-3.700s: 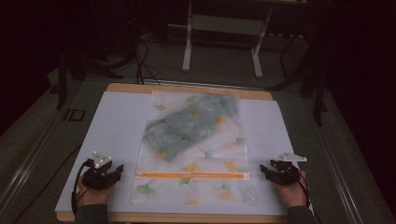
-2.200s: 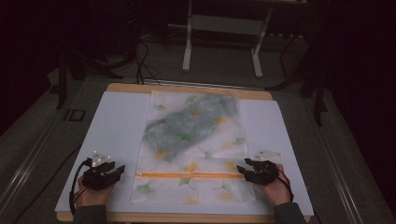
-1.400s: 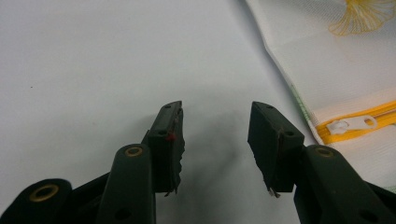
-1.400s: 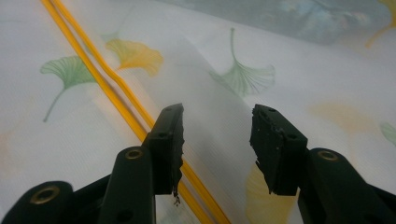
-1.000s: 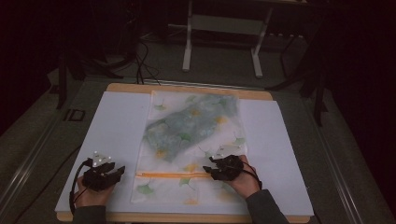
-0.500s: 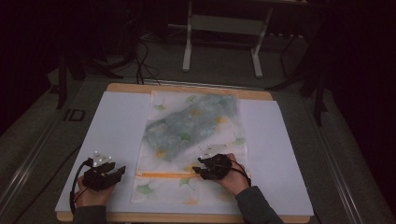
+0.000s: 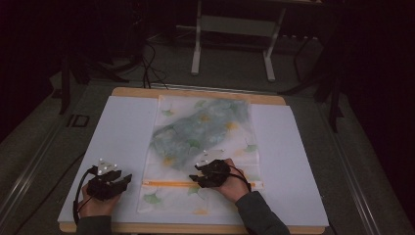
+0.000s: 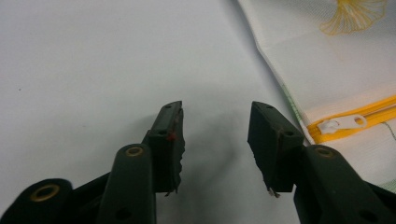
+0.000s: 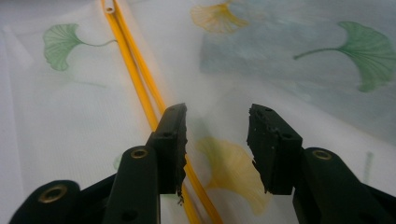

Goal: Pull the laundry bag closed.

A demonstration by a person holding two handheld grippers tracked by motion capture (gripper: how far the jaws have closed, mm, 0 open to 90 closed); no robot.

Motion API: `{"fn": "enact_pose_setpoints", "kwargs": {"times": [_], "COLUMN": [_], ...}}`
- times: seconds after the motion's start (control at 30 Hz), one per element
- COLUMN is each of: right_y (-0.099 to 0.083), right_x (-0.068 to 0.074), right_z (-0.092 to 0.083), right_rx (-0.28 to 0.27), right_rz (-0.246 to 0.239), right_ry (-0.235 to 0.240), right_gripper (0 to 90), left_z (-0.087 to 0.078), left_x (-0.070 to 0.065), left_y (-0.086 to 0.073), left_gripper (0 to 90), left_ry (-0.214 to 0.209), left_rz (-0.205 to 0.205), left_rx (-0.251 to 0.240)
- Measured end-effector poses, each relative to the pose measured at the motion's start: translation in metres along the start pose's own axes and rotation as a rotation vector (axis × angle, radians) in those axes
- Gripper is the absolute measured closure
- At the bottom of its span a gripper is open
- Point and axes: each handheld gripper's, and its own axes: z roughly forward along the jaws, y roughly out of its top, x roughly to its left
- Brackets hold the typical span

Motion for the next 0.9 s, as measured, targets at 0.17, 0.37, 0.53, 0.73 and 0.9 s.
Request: {"fn": "enact_pose_setpoints", "kwargs": {"times": [0.17, 0.37, 0.53, 0.73, 0.9], "right_y": [0.003, 0.008, 0.013, 0.018, 0.022], "right_x": [0.003, 0.007, 0.01, 0.015, 0.017], "right_z": [0.008, 0.015, 0.02, 0.025, 0.028], "right_rx": [0.002, -0.001, -0.007, -0.006, -0.007], "right_rz": [-0.015, -0.034, -0.043, -0.059, -0.065], "right_ry": [0.018, 0.039, 0.057, 0.069, 0.078], "right_gripper": [57.3, 57.6, 58.4, 59.2, 60.1], "left_z": [0.0, 0.001, 0.001, 0.001, 0.001], "left_x": [-0.001, -0.001, -0.002, -0.001, -0.001], "left_y": [0.0, 0.0, 0.0, 0.0, 0.0], "left_gripper": [57.3, 57.7, 58.0, 57.9, 57.7], "left_ry": [-0.003, 0.0, 0.001, -0.001, -0.003], "left_rz": [0.006, 0.015, 0.019, 0.017, 0.015], "left_rx": [0.002, 0.006, 0.009, 0.011, 0.01]}}
